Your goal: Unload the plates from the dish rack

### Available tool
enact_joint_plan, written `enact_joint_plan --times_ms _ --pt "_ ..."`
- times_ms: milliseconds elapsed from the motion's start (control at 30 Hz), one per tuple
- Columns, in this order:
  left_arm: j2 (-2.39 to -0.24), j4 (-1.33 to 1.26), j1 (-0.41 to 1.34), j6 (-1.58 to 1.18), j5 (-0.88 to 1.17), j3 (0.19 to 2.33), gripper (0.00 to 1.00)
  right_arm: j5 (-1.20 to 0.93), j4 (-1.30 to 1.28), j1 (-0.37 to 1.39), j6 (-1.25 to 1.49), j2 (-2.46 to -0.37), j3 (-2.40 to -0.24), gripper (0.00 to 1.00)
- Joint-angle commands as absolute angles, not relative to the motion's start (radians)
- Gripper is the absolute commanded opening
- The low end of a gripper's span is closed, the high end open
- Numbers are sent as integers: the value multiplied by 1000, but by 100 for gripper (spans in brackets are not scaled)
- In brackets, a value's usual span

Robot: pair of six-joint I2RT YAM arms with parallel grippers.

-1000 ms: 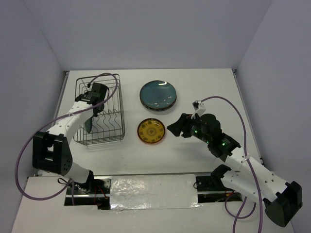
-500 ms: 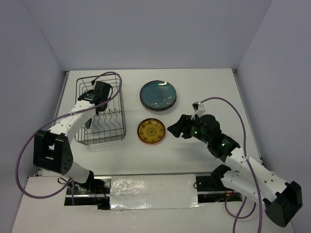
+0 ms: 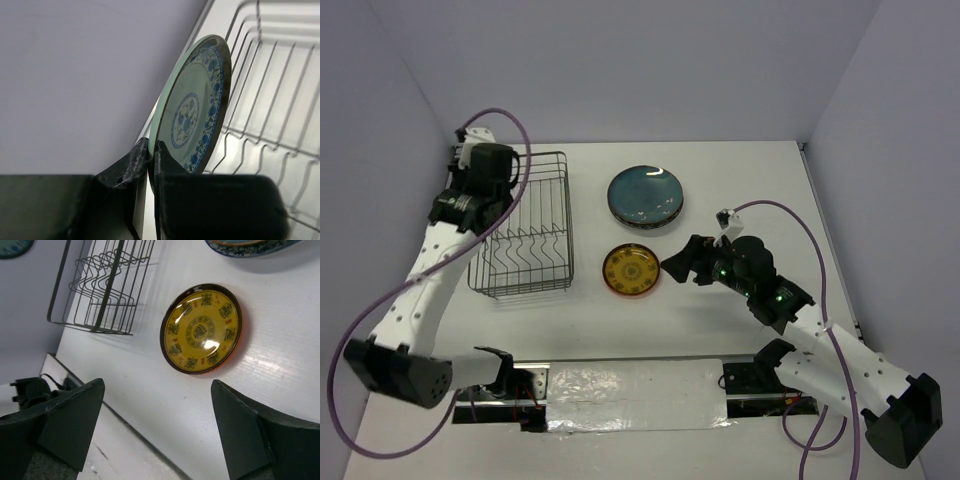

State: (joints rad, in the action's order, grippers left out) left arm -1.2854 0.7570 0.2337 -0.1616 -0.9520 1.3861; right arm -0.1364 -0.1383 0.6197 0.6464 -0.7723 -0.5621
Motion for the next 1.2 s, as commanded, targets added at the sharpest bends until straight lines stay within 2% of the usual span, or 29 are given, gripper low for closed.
enact_joint_plan --times_ms 0,100,200,300,433,633,800,867,900,933,967,1000,1033,1133,1167 --pt "-1169 765 235 -228 -883 1445 0 -156 -58 632 660 -744 -552 98" --pt "-1083 747 235 -247 -708 1433 0 -236 26 635 657 -741 -546 100" --pt "-956 686 235 -274 -264 1346 0 -343 156 646 669 -749 -543 100" --pt "-861 596 235 -340 40 1242 0 -411 291 655 704 -761 -540 100" --pt "-758 423 235 -490 318 1096 0 -397 360 684 727 -810 -566 100" --pt "-695 182 235 -667 598 908 0 -327 370 724 744 -866 -620 100" --pt "-698 69 235 -748 706 789 0 -256 339 764 732 -934 -663 97" --pt "-698 72 235 -746 710 770 0 -244 347 772 729 -953 -676 87" --pt "-699 77 235 -736 712 756 1 -244 354 776 729 -965 -678 79" --pt "-698 80 235 -732 710 750 3 -241 363 778 729 -969 -678 62" --pt "-699 92 235 -726 703 739 6 -230 370 781 730 -976 -681 54" --pt "-701 97 235 -713 700 735 8 -223 370 782 730 -980 -683 40" --pt "-704 100 235 -710 696 730 9 -216 368 784 730 -983 -686 10" --pt "-721 110 235 -698 684 723 21 -215 370 785 738 -996 -686 0" --pt "-730 118 235 -695 675 726 34 -212 365 785 741 -997 -684 0"
